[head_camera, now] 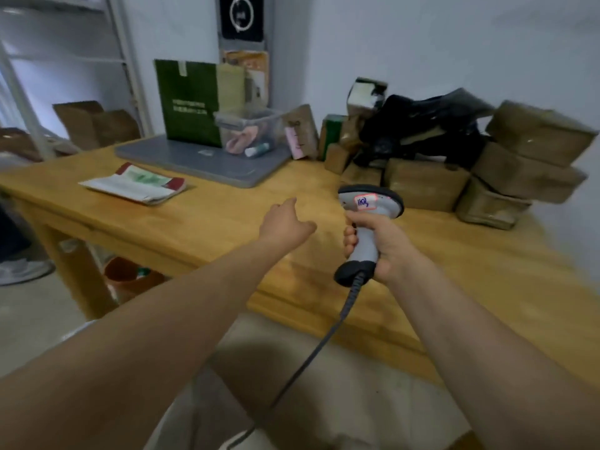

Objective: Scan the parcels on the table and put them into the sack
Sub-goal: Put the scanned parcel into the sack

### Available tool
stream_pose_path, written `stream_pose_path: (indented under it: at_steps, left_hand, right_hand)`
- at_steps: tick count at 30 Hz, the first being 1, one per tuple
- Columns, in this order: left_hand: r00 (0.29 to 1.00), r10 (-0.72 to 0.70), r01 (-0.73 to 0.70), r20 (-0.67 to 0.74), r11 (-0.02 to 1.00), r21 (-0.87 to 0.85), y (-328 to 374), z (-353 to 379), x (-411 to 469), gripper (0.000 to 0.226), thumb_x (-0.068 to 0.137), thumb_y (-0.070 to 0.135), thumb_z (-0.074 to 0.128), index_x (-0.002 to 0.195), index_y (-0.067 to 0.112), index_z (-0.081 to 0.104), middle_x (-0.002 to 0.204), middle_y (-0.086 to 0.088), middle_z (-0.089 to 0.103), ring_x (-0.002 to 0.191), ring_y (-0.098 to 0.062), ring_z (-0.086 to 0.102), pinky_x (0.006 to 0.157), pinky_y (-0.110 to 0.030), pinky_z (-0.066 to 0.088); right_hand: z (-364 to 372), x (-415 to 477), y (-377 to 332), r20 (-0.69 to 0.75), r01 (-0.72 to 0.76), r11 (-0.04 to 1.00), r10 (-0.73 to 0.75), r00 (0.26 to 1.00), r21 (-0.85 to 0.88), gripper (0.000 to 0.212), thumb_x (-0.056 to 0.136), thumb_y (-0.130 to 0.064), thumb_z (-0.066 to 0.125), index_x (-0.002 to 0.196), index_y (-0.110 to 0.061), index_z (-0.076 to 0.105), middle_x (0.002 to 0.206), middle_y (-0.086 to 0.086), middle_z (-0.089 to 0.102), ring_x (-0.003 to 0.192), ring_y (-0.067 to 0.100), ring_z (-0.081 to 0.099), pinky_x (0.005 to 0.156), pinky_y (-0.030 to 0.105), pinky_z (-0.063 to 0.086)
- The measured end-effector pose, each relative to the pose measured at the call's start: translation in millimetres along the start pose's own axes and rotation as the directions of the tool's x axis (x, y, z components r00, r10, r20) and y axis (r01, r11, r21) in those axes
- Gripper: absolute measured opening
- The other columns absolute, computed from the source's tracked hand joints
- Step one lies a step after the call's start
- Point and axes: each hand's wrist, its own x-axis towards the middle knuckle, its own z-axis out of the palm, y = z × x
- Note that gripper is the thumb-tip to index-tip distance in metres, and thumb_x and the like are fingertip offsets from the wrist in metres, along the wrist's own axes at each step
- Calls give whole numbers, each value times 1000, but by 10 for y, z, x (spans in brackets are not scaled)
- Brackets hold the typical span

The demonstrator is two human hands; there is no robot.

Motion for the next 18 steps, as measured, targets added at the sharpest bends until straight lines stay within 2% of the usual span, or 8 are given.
stream_pose_path:
  at_steps: [3,6,10,13,16,18]
  left_hand:
    - [999,23,-24,29,999,22,345,254,350,82,87,37,65,150,6,23,148,-14,36,131,-29,41,101,-36,41]
    - [1000,15,-15,15,999,50,605,517,724,76,85,42,68,141,3,35,137,-15,46,120,-30,49,93,-37,47]
    - [1000,-9,10,-24,999,49,844,900,1287,81,77,53,72,135,6,39,132,-18,45,122,-34,44,101,-41,42]
    - [997,-49,55,-52,992,116,934,1159,1656,96,73,58,72,142,6,29,138,-22,37,131,-38,34,106,-41,34]
    - [996,-67,78,-66,980,185,957,1343,1943,119,70,59,74,151,6,6,148,-25,22,139,-40,20,114,-45,25]
    - [995,-62,76,-76,975,210,958,1390,2077,123,70,59,75,152,5,0,149,-25,21,139,-40,20,115,-47,23]
  right_hand:
    - [-355,193,-302,-73,17,999,-13,997,48,19,90,-12,61,74,-8,52,57,1,49,38,12,46,38,21,42]
    - [-613,449,-513,-117,25,997,-15,993,79,23,91,-11,59,70,-8,50,53,1,48,40,12,45,38,21,42]
    - [-841,828,-683,-140,27,994,-12,990,110,26,91,-9,56,67,-8,49,48,1,47,37,11,44,38,19,42]
    - [-953,1058,-729,-138,1,990,18,990,140,22,90,-7,57,69,-7,51,49,1,48,37,11,45,38,18,43]
    - [-1022,1200,-717,-120,-25,989,43,992,144,20,89,-7,58,70,-7,52,50,1,49,36,10,46,38,17,42]
    - [-1042,1248,-692,-113,-36,989,52,992,141,18,89,-6,58,72,-7,53,50,1,50,36,10,46,38,17,43]
